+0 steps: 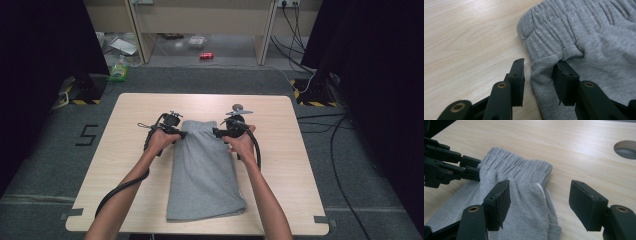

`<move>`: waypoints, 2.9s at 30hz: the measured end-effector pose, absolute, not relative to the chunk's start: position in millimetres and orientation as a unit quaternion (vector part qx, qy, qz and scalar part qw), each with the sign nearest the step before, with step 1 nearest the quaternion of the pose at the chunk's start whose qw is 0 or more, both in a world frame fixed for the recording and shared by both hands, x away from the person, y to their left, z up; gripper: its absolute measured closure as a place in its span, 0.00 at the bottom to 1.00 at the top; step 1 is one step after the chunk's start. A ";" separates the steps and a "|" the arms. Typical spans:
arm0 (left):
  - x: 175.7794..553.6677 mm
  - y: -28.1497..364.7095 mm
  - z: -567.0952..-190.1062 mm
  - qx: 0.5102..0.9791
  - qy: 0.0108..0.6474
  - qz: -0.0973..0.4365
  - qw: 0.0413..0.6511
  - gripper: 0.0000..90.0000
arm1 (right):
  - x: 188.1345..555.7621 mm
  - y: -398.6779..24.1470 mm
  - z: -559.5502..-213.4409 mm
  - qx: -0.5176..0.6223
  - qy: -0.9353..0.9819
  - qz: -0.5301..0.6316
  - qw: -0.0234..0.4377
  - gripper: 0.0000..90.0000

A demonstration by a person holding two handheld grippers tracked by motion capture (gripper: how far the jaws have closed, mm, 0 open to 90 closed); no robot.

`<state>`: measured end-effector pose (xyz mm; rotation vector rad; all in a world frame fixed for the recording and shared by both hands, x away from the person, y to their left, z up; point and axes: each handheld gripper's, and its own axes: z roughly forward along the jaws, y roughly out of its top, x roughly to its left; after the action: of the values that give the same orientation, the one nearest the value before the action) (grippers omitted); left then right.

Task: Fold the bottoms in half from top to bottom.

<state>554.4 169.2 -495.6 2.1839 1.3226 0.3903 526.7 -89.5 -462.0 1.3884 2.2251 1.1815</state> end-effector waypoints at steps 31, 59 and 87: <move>553.1 169.2 -496.2 0.811 0.493 0.148 0.279 0.69 | 552.0 -67.6 -503.5 0.495 0.789 0.345 0.118 0.44; 569.6 171.5 -460.1 0.772 0.502 0.120 0.372 0.88 | 561.5 -80.6 -477.6 0.490 0.752 0.419 0.135 0.88; 439.9 194.8 -421.3 0.799 0.340 0.140 0.476 0.88 | 449.1 -108.2 -430.0 0.366 0.767 0.506 0.147 0.89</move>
<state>439.9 194.8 -421.3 1.9531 0.8320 0.3419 449.1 -108.2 -430.0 1.0522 2.2081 1.4552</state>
